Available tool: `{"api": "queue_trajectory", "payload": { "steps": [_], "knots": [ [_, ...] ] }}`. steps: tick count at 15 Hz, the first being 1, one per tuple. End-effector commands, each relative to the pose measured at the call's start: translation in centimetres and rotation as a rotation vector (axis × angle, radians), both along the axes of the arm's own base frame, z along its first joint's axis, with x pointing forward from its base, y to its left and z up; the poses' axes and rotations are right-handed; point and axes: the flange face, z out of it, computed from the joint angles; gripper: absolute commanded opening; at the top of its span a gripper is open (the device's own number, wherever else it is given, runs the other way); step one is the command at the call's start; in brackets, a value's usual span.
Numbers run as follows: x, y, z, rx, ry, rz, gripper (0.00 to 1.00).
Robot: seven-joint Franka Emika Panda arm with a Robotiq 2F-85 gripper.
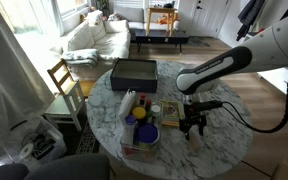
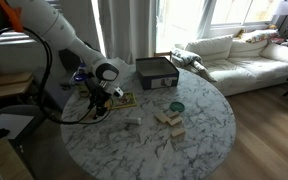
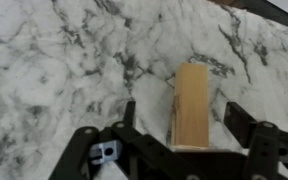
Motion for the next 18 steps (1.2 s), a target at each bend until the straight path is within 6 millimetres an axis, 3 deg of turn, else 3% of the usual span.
{"api": "queue_trajectory", "payload": {
  "steps": [1,9,14,18],
  "knots": [
    [0.4,0.1,-0.7,0.017,0.012,-0.031,0.64],
    [0.6,0.3,-1.1,0.034,0.016,-0.072,0.04],
    [0.5,-1.3,1.4,0.07,-0.038,-0.008,0.07],
    [0.2,-2.4,5.4,0.104,-0.13,0.103,0.07]
  ]
}}
